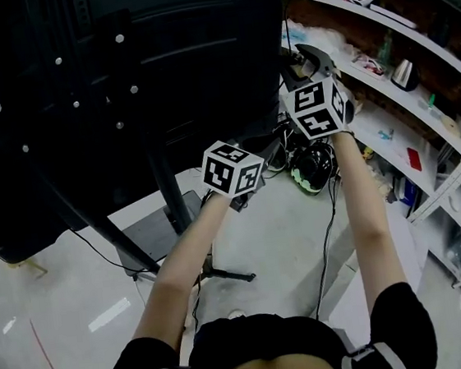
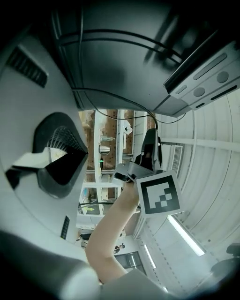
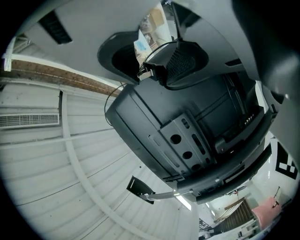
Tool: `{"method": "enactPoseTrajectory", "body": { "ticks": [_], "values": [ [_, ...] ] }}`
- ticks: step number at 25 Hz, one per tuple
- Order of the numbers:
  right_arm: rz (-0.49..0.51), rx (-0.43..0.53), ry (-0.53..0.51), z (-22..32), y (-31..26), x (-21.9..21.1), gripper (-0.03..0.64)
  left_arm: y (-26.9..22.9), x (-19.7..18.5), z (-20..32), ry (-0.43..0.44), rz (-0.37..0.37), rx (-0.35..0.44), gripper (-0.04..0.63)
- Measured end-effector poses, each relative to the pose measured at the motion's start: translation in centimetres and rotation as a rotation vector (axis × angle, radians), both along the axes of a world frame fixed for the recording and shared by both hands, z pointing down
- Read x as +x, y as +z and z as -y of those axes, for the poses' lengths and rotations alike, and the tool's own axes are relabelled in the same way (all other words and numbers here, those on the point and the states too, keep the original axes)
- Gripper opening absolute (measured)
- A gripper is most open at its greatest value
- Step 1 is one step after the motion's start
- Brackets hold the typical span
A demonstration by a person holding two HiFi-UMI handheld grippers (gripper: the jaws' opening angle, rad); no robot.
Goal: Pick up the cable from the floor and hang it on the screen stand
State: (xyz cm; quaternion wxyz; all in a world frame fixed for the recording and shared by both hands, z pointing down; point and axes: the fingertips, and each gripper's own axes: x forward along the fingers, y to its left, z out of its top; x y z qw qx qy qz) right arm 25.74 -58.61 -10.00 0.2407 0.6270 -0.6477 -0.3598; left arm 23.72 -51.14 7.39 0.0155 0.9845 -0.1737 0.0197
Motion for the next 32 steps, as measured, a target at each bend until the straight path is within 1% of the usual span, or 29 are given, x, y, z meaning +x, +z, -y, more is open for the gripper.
{"method": "enactPoseTrajectory", "body": {
  "ticks": [4,8,10,13,17,20,22,27,32],
  "values": [
    [0.0,0.003,-0.005,2.4,-1.4,0.0,0.196,-2.0,0.5,2.6,-0.009,-0.016,0.002,0.008],
    [-0.02,0.015,-0.015,4.4,-3.6,-0.4,0.196,-3.8,0.8,4.0,-0.017,-0.016,0.024,0.008],
    [-0.024,0.028,-0.024,5.3,-5.1,-0.7,0.196,-4.5,1.0,4.6,-0.009,-0.027,0.025,0.008],
    [-0.033,0.049,-0.041,6.4,-7.5,-1.7,0.196,-5.5,0.8,5.6,-0.013,-0.05,0.019,0.008],
    [-0.066,0.086,-0.053,7.6,-10.8,-3.6,0.196,-6.3,0.1,6.3,-0.026,-0.051,0.027,0.008],
    [-0.066,0.114,-0.068,8.5,-13.2,-5.0,0.196,-6.7,-0.8,6.5,-0.029,-0.052,0.037,0.008],
    [-0.057,0.137,-0.087,8.7,-14.8,-6.1,0.196,-6.7,-1.4,6.6,-0.034,-0.05,0.038,0.008],
    [-0.072,0.212,-0.127,7.7,-18.9,-10.0,0.196,-6.8,-2.6,6.7,-0.051,-0.047,0.033,0.008],
    [-0.063,0.285,-0.191,5.4,-22.0,-14.0,0.196,-6.8,-3.6,5.6,-0.058,-0.041,0.047,0.008]
  ]
}}
